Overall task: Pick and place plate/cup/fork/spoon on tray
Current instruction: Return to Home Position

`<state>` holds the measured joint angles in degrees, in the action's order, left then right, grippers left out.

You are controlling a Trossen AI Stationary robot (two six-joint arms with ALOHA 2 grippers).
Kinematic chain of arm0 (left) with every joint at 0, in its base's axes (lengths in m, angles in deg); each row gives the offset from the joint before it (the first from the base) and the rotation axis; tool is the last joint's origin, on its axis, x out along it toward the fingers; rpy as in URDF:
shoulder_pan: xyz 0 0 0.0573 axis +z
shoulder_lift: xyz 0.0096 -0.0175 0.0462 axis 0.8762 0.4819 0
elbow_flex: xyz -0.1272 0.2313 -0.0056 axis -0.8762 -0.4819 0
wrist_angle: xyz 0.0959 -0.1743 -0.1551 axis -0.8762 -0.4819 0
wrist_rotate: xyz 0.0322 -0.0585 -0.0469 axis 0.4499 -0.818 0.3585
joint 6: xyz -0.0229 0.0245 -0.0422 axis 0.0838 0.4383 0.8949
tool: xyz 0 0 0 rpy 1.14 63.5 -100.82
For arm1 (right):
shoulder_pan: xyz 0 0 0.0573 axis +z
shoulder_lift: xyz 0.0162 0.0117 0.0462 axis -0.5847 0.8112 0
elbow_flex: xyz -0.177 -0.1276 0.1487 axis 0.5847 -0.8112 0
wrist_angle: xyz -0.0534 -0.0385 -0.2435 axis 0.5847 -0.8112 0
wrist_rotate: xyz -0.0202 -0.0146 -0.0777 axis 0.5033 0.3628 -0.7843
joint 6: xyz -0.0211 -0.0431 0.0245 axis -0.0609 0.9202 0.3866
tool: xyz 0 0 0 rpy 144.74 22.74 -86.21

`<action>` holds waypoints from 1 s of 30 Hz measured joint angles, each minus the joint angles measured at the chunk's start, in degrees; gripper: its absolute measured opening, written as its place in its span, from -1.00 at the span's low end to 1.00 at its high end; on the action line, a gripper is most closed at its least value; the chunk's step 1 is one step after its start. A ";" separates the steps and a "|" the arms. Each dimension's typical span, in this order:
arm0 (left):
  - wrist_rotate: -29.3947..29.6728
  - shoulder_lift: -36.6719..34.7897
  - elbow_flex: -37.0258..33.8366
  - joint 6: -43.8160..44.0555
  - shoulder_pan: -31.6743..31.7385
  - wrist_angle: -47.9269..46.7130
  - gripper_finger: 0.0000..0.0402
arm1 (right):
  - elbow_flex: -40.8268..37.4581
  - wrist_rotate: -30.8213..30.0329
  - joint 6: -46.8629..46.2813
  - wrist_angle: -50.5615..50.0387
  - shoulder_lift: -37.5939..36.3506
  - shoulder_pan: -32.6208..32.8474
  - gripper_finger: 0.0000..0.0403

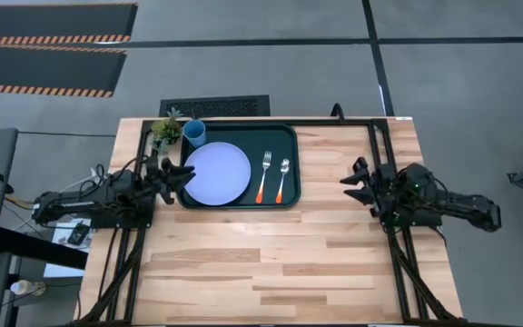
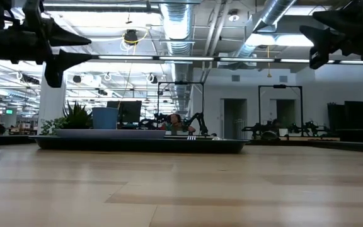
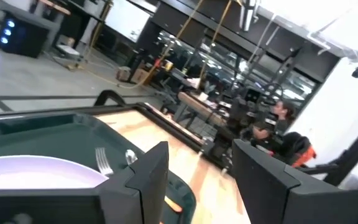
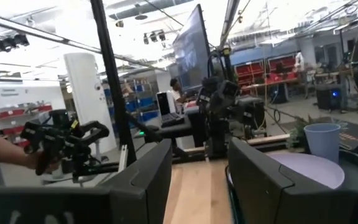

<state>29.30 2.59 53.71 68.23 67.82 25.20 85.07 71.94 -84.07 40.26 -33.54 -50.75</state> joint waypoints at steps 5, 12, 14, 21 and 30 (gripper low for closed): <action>-0.95 0.00 0.07 0.16 0.02 -3.09 -0.19 | 0.00 0.35 0.02 -1.46 -0.01 0.77 -0.11; -1.08 0.51 0.17 0.17 0.02 -5.81 -0.19 | -0.04 0.38 0.04 -4.92 0.00 0.76 -0.09; -1.08 0.50 0.17 0.17 0.02 -5.81 -0.19 | -0.04 0.38 0.04 -5.56 -0.01 0.74 -0.09; -1.06 0.50 0.17 0.15 0.02 -5.86 -0.19 | -0.07 0.38 0.07 -10.73 0.01 0.74 -0.11; -1.04 0.50 0.22 0.15 0.02 -5.96 -0.19 | -0.09 0.39 0.09 -13.10 0.01 0.74 -0.09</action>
<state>28.26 3.09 53.93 68.38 67.84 19.24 84.98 72.34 -83.98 27.17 -33.52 -50.00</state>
